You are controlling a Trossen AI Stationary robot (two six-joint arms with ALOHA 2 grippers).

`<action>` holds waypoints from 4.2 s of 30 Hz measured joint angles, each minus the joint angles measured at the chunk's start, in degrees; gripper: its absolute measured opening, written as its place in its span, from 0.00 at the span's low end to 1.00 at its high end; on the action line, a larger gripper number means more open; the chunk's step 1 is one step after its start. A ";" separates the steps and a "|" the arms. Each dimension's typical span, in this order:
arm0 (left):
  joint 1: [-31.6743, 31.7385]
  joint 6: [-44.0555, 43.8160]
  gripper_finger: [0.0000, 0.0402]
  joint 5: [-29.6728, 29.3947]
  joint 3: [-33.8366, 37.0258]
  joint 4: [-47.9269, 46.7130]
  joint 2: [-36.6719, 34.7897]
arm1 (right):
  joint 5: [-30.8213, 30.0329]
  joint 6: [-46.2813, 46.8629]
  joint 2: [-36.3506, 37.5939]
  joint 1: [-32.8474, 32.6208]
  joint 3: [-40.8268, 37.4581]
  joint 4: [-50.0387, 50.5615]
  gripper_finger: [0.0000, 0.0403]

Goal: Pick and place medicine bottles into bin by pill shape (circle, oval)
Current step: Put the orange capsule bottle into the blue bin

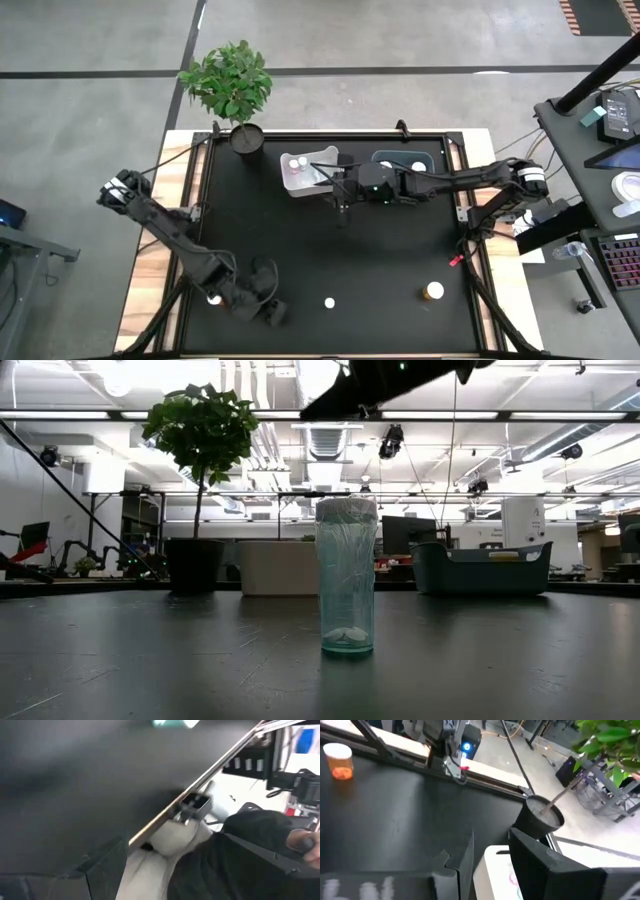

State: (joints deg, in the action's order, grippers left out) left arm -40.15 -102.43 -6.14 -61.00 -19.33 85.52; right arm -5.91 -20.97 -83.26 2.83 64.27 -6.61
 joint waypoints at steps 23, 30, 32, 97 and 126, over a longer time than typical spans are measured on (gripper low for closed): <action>-3.90 -16.28 0.75 20.74 -0.93 -29.24 -0.17 | 1.22 -3.31 0.99 2.33 -0.83 9.13 0.28; -2.14 -17.30 0.75 20.97 -7.03 -32.03 -1.33 | 6.52 -5.82 1.09 6.96 -2.84 16.33 0.28; -1.77 -17.50 0.75 20.85 -8.14 -34.03 -1.35 | 6.42 -5.08 1.09 8.24 -2.97 16.19 0.28; 1.05 -6.50 0.75 19.68 -5.24 -50.69 -2.93 | 10.80 2.84 43.85 -5.68 -35.93 -4.91 0.26; -7.60 -8.00 0.75 12.86 -5.13 -51.28 -2.29 | 10.45 2.78 43.80 -5.53 -35.63 -6.11 0.26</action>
State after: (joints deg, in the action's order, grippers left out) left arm -47.75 -110.43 6.72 -66.13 -70.61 83.22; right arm 4.54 -18.20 -39.46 -2.70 28.63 -12.72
